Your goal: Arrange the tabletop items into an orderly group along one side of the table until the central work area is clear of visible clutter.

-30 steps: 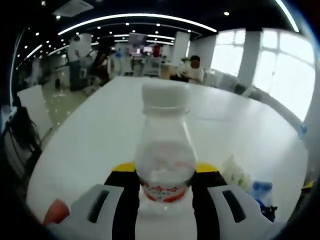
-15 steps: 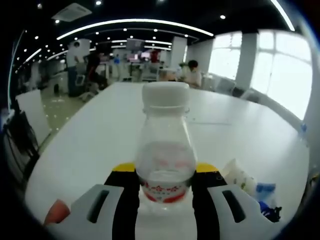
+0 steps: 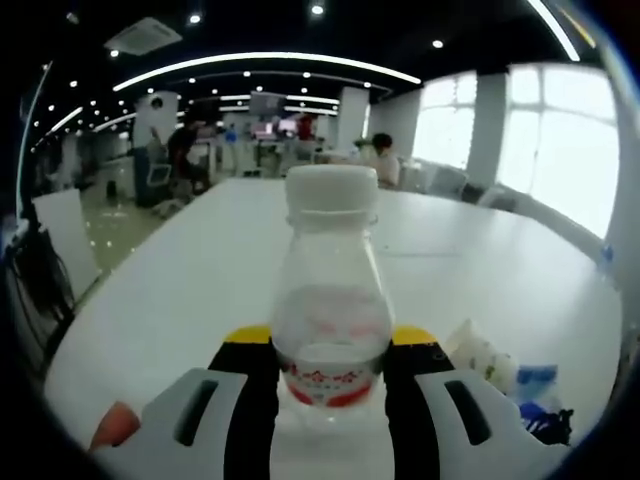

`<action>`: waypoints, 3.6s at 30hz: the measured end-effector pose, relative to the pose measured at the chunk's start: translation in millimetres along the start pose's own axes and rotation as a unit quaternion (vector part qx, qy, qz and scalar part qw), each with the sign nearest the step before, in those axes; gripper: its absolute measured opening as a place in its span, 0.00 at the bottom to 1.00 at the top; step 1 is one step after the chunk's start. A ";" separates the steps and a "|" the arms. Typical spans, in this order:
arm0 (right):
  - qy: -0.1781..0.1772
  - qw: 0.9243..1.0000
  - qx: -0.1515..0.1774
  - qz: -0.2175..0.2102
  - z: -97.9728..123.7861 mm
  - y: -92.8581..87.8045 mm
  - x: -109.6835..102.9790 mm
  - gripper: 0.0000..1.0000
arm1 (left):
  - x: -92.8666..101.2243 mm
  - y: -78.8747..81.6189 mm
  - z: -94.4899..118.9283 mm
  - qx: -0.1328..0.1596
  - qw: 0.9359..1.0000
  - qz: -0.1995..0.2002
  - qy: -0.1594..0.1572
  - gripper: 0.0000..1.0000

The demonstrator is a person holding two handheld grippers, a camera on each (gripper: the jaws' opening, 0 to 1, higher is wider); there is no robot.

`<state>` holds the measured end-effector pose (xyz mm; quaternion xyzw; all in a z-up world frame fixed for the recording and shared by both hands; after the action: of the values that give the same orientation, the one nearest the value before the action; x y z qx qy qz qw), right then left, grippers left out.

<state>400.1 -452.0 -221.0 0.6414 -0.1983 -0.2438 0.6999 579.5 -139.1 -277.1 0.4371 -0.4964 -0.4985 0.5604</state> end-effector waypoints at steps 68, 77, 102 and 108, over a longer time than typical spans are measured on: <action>0.001 1.000 -0.023 0.012 -0.1 -5.1 -1.2 0.98 | 0.3 -0.8 17.6 0.040 0.997 -0.063 0.032 0.57; 0.002 1.000 -0.020 0.016 -0.2 -4.0 -1.5 0.97 | 3.2 2.5 32.5 0.033 0.997 -0.057 0.029 0.59; 0.001 1.000 -0.012 0.029 0.3 -0.8 -2.9 0.97 | 25.2 31.1 84.9 0.042 0.998 -0.044 -0.006 0.58; 0.001 1.000 -0.010 0.030 0.6 0.1 -2.7 0.97 | 35.7 36.9 104.1 0.045 0.998 -0.045 -0.027 0.58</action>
<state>397.5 -450.8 -220.8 0.6283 -0.2139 -0.2241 0.7137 481.2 -169.5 -223.4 0.4697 -0.5133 -0.5119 0.5039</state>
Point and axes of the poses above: the point that each gripper's makers call its tool centre point, and the gripper's own axes: z roughly backward along the fingers, x roughly to its right, y roughly out of its top, the point moved 8 cm from there along z, roughly backward along the fingers, and after that the axes turned 15 degrees about x, right-handed, at the moved point
